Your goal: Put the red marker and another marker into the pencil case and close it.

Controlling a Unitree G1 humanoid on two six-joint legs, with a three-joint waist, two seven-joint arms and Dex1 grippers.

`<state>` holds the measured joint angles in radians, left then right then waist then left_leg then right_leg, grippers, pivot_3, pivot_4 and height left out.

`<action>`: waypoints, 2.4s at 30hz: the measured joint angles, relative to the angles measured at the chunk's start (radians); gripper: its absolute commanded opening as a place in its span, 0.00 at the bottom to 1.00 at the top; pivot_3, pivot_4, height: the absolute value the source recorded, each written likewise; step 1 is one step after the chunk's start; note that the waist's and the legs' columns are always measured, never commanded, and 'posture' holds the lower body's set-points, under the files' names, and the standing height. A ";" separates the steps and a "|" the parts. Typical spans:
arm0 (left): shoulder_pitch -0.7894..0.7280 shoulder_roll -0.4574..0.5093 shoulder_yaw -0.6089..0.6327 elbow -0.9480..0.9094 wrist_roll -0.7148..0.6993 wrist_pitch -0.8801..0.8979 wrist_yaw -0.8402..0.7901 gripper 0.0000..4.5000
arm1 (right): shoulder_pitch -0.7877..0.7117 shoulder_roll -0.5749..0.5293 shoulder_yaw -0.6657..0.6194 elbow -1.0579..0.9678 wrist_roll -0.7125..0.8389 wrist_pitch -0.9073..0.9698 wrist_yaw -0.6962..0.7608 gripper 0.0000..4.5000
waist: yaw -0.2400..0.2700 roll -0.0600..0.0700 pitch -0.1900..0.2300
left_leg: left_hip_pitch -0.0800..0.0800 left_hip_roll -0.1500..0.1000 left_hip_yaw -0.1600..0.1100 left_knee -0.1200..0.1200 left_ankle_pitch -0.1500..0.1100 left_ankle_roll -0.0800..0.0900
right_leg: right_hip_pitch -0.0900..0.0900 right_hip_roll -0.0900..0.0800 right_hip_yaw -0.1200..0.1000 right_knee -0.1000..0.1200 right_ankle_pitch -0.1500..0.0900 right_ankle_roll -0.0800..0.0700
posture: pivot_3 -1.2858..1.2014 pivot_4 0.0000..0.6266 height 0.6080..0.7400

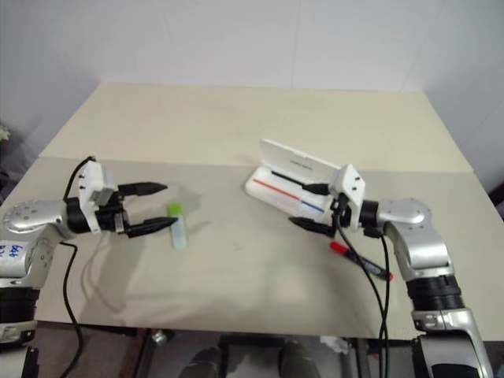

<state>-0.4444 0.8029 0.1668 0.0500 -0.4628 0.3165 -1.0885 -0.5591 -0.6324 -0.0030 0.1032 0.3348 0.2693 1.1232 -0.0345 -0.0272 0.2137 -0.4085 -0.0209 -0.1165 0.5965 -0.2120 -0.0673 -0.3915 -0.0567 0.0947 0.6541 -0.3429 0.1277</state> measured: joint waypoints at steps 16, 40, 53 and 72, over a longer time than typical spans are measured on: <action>0.032 -0.021 0.018 -0.045 -0.016 0.010 0.027 0.99 | -0.131 0.021 0.120 0.084 -0.138 0.037 -0.045 1.00 | 0.000 0.000 0.000 | 0.001 0.000 0.000 0.000 0.000 0.000 | 0.000 0.000 0.000 0.001 0.000 0.000 | 0.52 0.24 1.00; 0.094 -0.018 0.071 -0.114 -0.024 0.020 0.091 0.99 | -0.156 -0.070 0.156 0.184 -0.230 0.095 0.042 1.00 | -0.003 0.000 0.000 | 0.001 0.000 0.000 0.000 0.000 0.000 | 0.000 0.000 0.000 0.001 0.000 0.000 | 0.52 0.24 1.00; 0.084 -0.018 0.067 -0.112 -0.024 0.021 0.090 0.99 | -0.125 -0.053 0.180 0.134 -0.221 0.125 0.043 1.00 | -0.003 0.000 0.000 | 0.001 0.000 0.000 0.000 0.000 0.000 | 0.000 0.000 0.000 0.001 0.000 0.000 | 0.52 0.24 1.00; 0.119 -0.017 0.091 -0.134 -0.027 0.033 0.100 1.00 | -0.214 0.004 0.235 0.251 -0.319 0.069 0.001 0.00 | -0.006 0.000 0.000 | 0.001 0.000 0.000 0.000 0.000 0.000 | 0.000 0.000 0.000 0.001 0.000 0.000 | 0.52 0.24 1.00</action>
<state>-0.3254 0.7854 0.2577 -0.0842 -0.4897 0.3491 -0.9881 -0.7731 -0.6280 0.2319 0.3547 0.0154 0.3383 1.1241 -0.0406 -0.0272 0.2137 -0.4078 -0.0208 -0.1164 0.5967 -0.2117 -0.0677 -0.3916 -0.0564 0.0950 0.6550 -0.3430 0.1277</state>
